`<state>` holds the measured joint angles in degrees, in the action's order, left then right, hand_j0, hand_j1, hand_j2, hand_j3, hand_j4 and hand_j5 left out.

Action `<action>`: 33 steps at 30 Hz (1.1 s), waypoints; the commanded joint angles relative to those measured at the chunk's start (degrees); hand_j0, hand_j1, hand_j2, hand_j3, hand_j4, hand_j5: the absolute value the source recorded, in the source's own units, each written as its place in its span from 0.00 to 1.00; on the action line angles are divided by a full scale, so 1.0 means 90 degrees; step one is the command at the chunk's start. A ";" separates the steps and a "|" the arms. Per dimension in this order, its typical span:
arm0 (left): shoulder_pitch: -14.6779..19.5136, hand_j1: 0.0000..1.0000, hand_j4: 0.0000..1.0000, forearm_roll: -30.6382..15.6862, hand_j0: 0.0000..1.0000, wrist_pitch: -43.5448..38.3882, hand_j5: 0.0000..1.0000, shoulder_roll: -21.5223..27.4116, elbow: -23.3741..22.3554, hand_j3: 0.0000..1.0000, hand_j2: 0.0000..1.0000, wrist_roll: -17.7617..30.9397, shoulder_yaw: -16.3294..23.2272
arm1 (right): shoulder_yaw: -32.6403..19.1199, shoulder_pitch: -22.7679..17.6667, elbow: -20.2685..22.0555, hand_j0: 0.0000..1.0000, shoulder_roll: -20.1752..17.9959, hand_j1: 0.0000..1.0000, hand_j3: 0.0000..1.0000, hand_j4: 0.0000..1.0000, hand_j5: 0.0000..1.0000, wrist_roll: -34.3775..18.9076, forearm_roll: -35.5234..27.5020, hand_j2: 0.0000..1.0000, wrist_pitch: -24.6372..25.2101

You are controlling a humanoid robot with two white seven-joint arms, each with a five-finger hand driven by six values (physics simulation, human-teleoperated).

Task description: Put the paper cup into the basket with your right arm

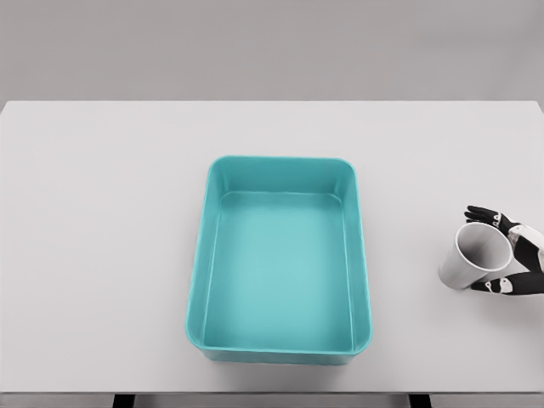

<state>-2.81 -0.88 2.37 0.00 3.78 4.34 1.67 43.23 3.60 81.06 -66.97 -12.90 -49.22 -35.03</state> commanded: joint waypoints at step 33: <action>0.0000 1.00 1.00 0.0000 1.00 0.0000 1.00 0.0000 0.0000 1.00 1.00 0.0006 0.0000 | -0.0008 -0.0029 0.0193 0.49 0.0029 0.49 0.49 0.49 0.49 0.0496 0.0108 0.49 0.0003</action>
<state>-2.81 -0.88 2.37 0.00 3.78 4.36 1.67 43.22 3.52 82.76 -66.62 -8.44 -48.18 -35.01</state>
